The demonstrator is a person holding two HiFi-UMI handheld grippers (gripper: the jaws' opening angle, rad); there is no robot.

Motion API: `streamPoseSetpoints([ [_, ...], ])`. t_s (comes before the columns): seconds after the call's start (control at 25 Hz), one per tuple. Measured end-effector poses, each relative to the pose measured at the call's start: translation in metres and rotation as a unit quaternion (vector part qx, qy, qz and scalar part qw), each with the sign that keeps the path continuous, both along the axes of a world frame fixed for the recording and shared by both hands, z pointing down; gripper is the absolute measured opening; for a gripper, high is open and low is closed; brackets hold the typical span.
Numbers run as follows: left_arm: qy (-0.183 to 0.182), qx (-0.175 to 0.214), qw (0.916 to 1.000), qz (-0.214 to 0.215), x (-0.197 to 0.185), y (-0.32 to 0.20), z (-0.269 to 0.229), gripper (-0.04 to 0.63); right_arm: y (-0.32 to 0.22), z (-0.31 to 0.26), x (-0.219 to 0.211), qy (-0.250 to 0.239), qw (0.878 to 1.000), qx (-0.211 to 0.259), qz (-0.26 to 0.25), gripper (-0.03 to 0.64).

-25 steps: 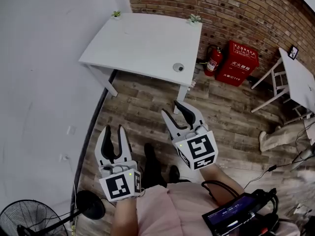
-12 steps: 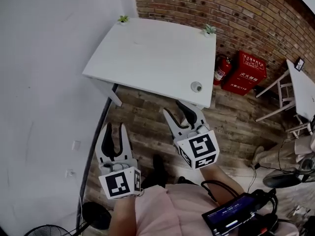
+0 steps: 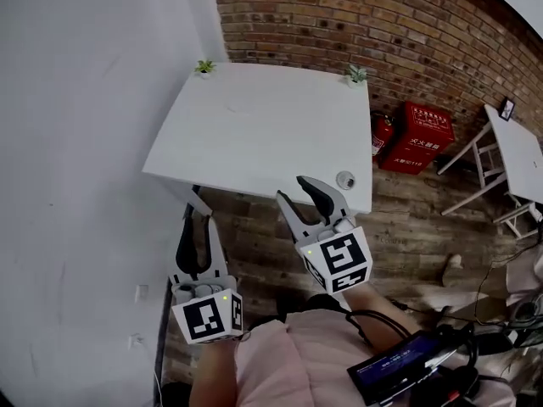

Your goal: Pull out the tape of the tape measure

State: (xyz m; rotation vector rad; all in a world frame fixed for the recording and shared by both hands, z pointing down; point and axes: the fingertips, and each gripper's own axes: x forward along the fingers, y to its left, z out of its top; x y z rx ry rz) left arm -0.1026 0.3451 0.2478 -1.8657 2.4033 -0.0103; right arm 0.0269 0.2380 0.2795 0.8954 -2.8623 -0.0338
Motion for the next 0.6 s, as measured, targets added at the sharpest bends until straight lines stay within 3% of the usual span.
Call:
streamPoseSetpoints([
  [0.6,0.018,-0.044,0.9986,0.022,-0.026,-0.099,0.041,0.13,-0.093,0.029,-0.027,0.014,1.0,-0.023,0.016,0.171],
])
